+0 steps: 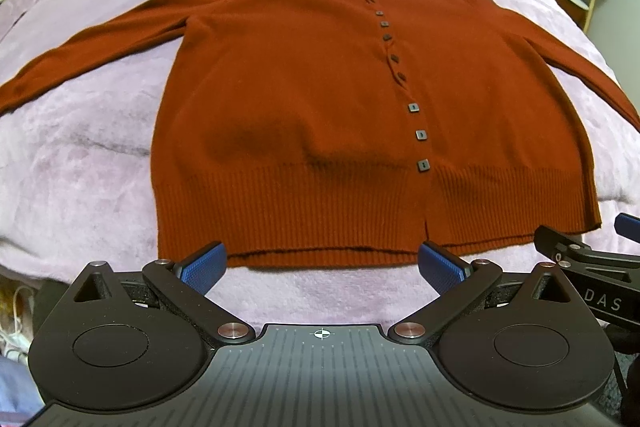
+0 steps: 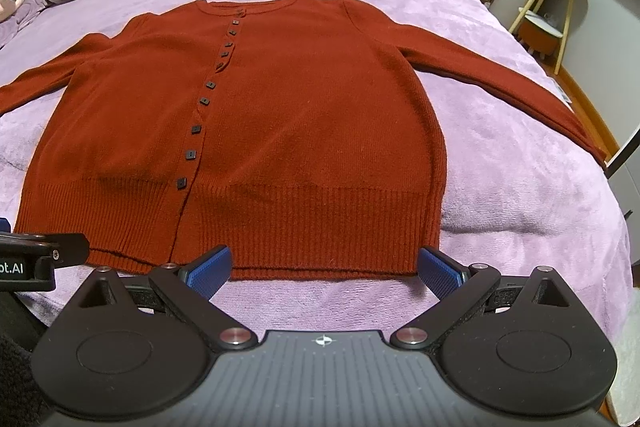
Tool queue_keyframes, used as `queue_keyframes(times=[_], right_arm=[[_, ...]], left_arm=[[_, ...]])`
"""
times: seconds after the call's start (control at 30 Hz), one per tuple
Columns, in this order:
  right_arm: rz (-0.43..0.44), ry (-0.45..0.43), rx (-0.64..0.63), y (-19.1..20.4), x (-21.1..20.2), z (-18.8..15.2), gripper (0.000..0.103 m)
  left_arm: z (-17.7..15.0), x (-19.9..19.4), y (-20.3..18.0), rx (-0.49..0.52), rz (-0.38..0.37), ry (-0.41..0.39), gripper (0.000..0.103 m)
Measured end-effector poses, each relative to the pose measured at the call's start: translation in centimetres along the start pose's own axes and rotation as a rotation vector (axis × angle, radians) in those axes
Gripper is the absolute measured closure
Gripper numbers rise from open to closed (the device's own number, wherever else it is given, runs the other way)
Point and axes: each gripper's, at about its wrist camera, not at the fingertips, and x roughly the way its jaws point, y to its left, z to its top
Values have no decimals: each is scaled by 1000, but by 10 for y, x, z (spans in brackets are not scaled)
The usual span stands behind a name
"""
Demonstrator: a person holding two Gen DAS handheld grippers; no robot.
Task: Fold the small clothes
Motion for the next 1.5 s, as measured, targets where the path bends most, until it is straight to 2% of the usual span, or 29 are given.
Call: queue_keyframes(times=[1.5], right_arm=[[-2, -6, 1, -1, -2, 2, 4]], left_arm=[[-1, 4, 0, -10, -2, 25, 0]])
